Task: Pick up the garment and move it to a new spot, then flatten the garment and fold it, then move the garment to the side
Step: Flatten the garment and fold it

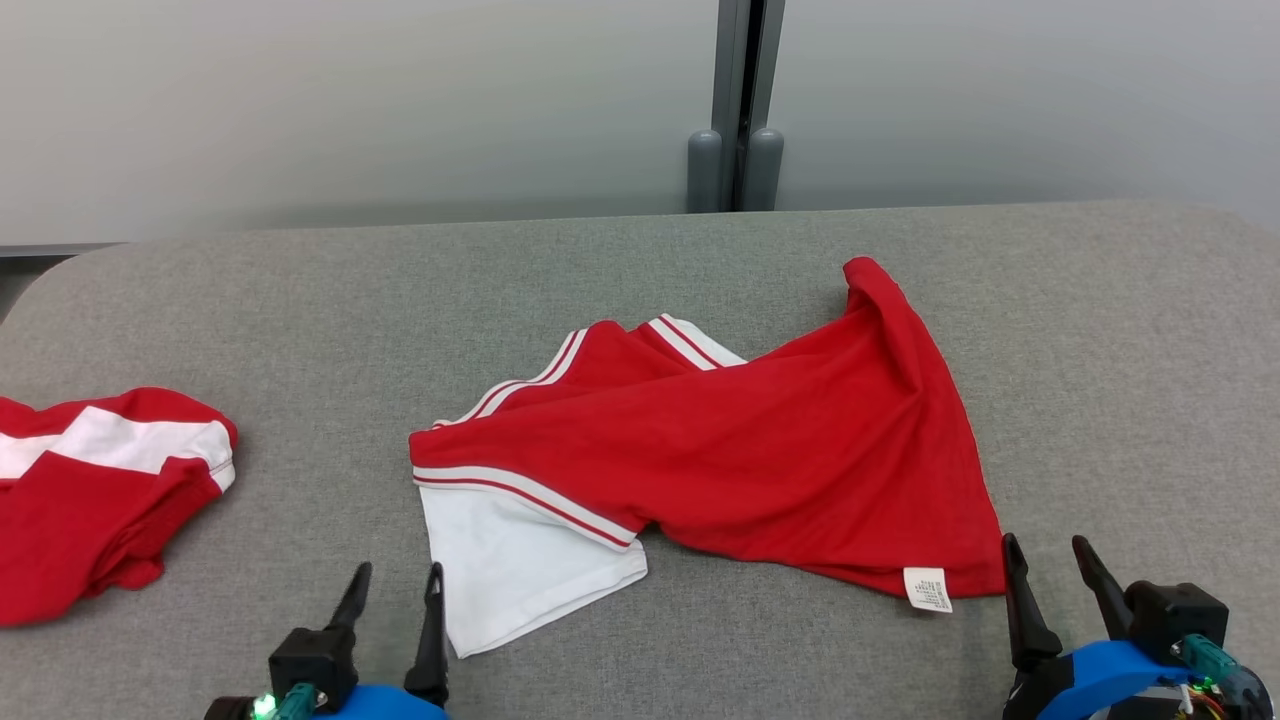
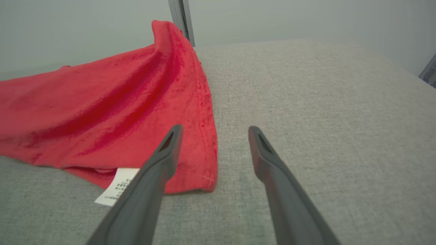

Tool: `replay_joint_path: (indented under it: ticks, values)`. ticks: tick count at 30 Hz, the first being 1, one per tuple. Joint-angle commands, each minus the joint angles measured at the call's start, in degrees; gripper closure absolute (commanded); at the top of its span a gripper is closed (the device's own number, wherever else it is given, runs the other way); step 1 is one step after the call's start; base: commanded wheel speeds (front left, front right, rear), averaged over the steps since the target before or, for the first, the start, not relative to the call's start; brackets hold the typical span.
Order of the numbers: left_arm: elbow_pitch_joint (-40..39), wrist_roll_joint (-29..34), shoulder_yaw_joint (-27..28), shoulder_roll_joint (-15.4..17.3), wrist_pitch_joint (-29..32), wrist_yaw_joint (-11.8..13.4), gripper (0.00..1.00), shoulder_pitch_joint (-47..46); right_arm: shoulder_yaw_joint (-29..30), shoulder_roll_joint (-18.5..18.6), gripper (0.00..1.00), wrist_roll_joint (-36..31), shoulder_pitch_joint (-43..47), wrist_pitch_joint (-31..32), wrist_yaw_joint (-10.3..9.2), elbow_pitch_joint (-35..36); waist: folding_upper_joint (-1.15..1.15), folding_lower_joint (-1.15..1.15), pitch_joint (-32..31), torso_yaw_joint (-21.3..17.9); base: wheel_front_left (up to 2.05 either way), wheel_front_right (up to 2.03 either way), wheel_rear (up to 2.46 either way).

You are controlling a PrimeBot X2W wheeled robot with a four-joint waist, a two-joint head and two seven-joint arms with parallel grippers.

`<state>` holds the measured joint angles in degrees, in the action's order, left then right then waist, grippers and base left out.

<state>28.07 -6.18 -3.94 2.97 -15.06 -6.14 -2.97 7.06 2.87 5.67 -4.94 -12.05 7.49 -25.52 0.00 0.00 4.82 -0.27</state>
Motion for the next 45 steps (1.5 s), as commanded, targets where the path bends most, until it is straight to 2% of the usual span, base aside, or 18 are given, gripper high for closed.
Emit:
replay_joint_path:
  ticks: [1,15,33,34,35,36,37,45]
  values:
    - [1.06,-0.43,-0.42,-0.08,-0.16,-0.29,0.0,-1.18,0.21,0.04,0.0,-0.27,-1.15,-0.51,0.01,-1.02,0.0,0.0,0.05,0.0,0.0,0.0,0.0]
    - [11.97,-4.38,-6.11,-0.08,2.99,-1.05,0.0,-3.1,-0.27,0.05,0.0,-0.34,-4.18,-2.59,0.01,-13.07,0.0,0.0,-0.11,-0.27,0.0,0.0,0.0]
    - [16.49,-9.49,-12.42,0.26,2.42,-1.54,0.0,-5.48,-3.16,0.02,0.0,1.14,-8.59,-3.13,0.01,-20.99,0.0,0.0,0.24,-0.23,0.0,0.0,0.0]
    - [16.68,-9.7,-12.67,0.31,2.4,-1.55,0.19,-5.7,-3.37,0.02,0.0,1.2,-8.82,-3.14,0.01,-20.77,0.0,0.0,0.31,-0.19,0.0,0.0,0.0]
    - [16.84,-10.0,-12.88,0.34,2.36,-1.56,0.35,-5.87,-3.81,0.02,0.26,1.48,-8.89,-3.14,0.01,-20.76,0.0,0.0,0.33,-0.14,0.0,0.0,0.0]
    - [17.0,-10.08,-13.1,0.31,2.34,-1.56,0.69,-6.09,-4.25,0.0,0.91,2.07,-9.01,-3.15,0.01,-20.68,0.0,0.0,0.36,-0.1,0.0,0.0,0.0]
    - [17.14,-10.34,-13.27,0.29,2.28,-1.56,0.98,-6.25,-4.47,0.03,1.0,2.45,-9.25,-3.16,0.01,-20.16,0.0,0.0,0.38,-0.09,0.0,0.0,0.0]
    - [15.15,-11.02,-13.73,1.05,0.36,-1.35,1.0,-7.76,-5.12,0.32,1.0,2.95,-7.09,-3.18,0.01,-13.53,0.0,0.0,0.51,-0.01,0.0,0.0,0.0]
